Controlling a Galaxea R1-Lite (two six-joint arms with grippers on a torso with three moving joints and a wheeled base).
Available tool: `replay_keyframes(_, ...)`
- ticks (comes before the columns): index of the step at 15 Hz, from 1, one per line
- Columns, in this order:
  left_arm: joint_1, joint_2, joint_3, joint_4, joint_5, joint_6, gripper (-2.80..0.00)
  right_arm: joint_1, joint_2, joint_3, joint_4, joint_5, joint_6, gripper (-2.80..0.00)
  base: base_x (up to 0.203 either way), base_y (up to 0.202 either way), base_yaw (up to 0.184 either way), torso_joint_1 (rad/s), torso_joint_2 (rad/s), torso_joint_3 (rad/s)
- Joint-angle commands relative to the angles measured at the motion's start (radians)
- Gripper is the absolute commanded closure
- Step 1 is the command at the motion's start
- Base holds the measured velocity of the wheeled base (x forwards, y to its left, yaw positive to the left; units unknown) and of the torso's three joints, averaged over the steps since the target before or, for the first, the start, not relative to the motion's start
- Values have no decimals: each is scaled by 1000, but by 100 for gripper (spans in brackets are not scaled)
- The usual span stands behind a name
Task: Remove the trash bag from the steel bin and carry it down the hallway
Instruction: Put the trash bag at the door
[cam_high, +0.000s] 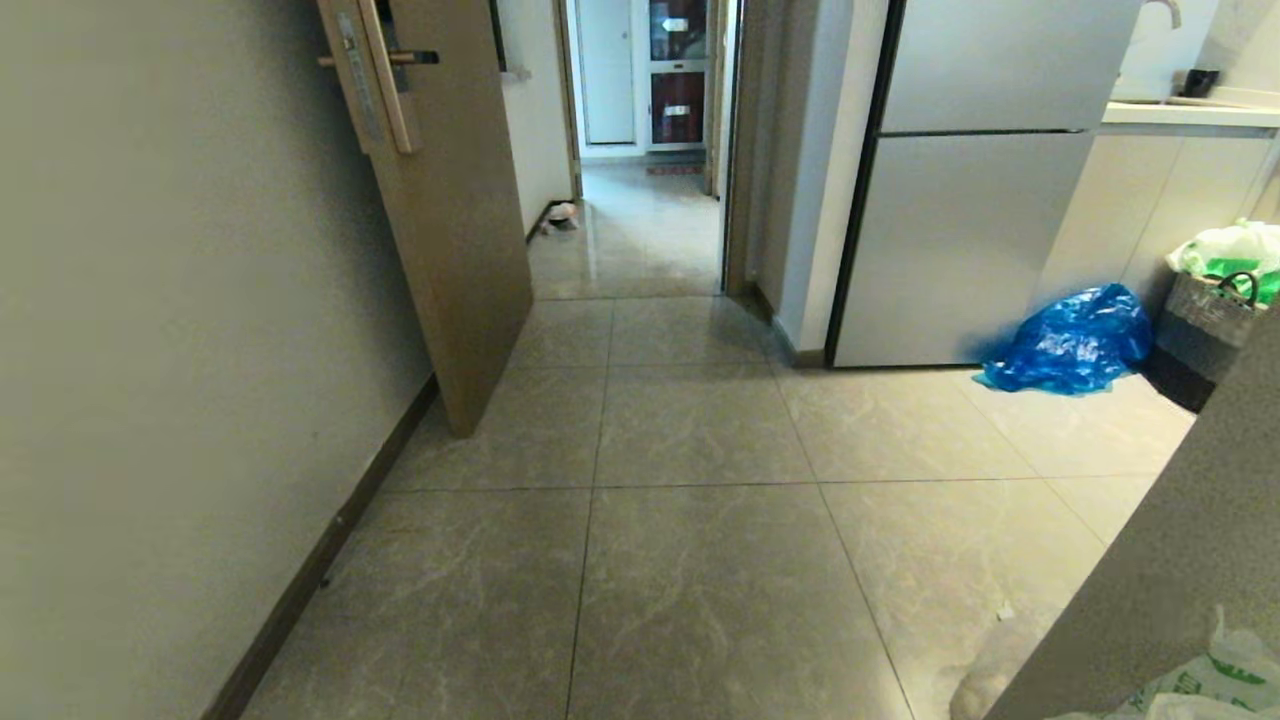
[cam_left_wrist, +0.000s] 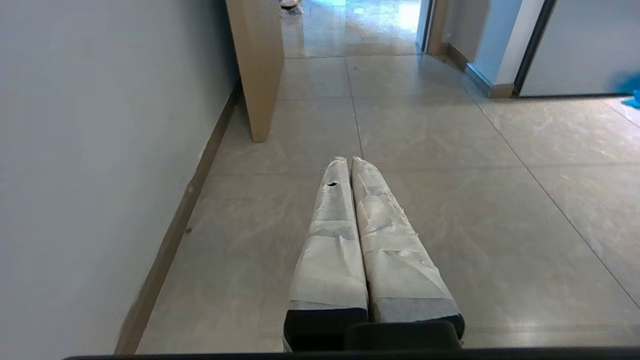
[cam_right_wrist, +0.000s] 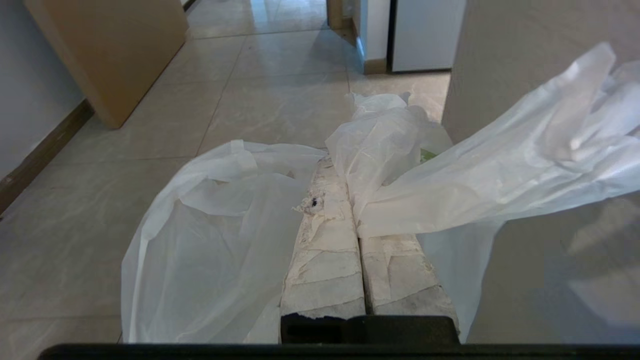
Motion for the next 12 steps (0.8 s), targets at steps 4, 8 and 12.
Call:
replay_keyframes(4, 0, 0, 0, -2, 0, -2, 0, 1, 2, 0, 0, 0, 0, 0, 184, 0, -3, 2, 7, 2)
replay_keyframes(8, 0, 0, 0, 0, 0, -2, 0, -1, 2, 0, 0, 0, 0, 0, 181, 0, -3, 2, 0, 3)
replay_keyframes(12, 1, 0, 0, -2, 0, -2, 0, 1, 2, 0, 0, 0, 0, 0, 183, 0, -2, 2, 0, 3)
